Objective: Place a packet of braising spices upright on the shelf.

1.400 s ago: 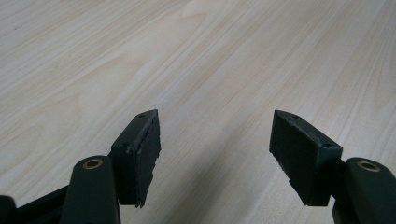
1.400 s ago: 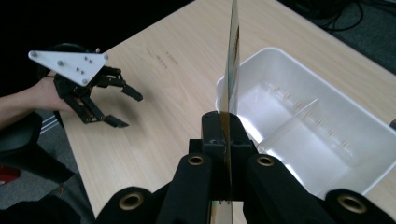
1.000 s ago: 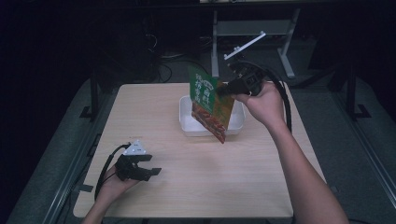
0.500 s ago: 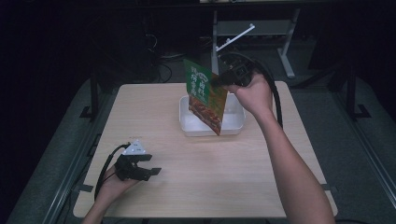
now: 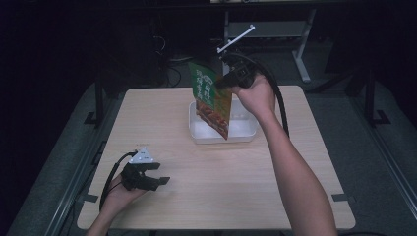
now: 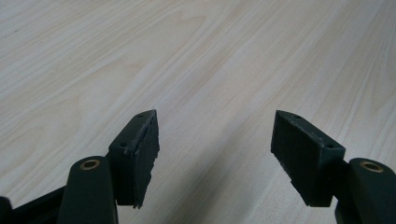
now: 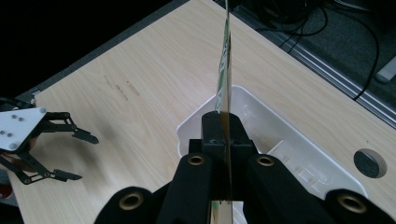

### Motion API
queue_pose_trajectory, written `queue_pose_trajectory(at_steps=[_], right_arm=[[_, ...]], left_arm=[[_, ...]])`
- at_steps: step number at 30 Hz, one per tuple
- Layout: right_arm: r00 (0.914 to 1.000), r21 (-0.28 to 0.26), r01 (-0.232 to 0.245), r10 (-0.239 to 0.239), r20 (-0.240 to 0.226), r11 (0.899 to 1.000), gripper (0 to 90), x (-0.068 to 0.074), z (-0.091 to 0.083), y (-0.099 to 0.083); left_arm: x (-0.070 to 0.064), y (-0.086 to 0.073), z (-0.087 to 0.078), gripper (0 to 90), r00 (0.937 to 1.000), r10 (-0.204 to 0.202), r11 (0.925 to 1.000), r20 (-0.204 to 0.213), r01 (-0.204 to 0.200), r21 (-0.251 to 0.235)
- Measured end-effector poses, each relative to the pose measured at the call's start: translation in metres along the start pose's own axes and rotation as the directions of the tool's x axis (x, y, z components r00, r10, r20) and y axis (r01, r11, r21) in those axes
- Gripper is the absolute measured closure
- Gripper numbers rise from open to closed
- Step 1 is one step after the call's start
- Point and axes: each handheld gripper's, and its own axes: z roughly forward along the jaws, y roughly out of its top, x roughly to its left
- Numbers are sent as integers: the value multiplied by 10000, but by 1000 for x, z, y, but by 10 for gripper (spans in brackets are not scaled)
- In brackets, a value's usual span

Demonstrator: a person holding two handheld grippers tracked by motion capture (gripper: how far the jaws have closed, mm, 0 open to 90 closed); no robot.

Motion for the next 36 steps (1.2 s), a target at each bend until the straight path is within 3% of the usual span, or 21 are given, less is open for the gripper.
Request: queue_pose_trajectory(at_steps=[36], right_arm=[[9981,125,-39,32,612,9999,900,-6,38,9]], left_arm=[[-2,0,-1,311,9998,105,9998,-169,-108,-156]])
